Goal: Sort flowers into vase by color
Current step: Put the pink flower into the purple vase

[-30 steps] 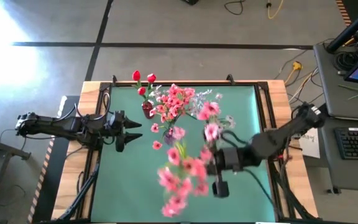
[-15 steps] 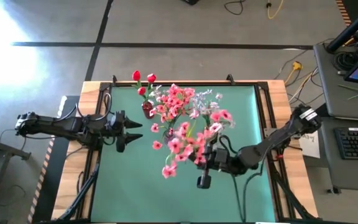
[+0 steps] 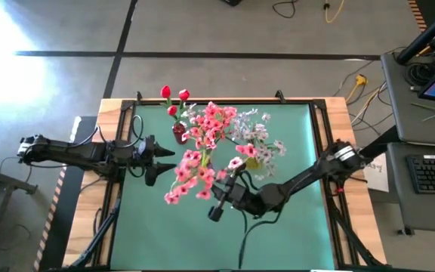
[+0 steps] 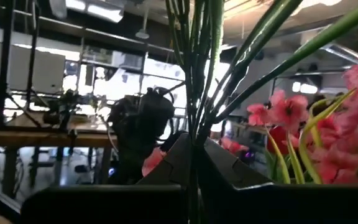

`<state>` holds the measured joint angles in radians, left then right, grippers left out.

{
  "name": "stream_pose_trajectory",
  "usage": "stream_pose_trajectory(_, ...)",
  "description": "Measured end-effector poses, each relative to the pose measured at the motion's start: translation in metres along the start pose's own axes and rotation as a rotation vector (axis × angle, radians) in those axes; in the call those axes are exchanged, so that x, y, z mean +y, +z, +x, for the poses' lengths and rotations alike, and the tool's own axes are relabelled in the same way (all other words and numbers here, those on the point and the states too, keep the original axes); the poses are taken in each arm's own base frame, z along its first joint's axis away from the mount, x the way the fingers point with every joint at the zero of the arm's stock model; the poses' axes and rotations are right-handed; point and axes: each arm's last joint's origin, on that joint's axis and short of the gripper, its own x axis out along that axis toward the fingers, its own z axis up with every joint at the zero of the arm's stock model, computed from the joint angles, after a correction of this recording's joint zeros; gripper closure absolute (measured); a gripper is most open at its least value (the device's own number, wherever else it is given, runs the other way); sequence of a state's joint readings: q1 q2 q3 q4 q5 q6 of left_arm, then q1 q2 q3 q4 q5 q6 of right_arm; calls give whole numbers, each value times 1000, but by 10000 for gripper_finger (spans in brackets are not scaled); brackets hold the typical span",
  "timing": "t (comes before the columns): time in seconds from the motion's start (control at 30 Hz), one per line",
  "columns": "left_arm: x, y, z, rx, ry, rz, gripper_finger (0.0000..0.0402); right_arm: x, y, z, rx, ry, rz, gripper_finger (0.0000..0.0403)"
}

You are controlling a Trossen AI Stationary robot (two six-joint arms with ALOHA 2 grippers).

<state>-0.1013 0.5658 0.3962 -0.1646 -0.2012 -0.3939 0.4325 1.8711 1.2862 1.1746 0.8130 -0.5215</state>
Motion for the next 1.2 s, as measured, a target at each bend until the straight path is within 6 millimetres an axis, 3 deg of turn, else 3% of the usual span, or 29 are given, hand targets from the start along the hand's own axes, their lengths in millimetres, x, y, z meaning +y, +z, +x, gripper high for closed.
stream_pose_trajectory(0.3,0,2,-2,-19,-6,-4,153,9,-34,19,-1,-90,-58,390)
stream_pose_trajectory(0.5,0,2,-2,-18,-6,-4,153,10,-42,31,2,-132,-143,390)
stream_pose_trajectory(0.8,0,1,-1,-14,-5,-3,153,-4,-61,46,16,-181,-187,390)
stream_pose_trajectory(1.2,0,1,-1,-10,-4,-2,153,-9,-67,50,27,-193,-231,390)
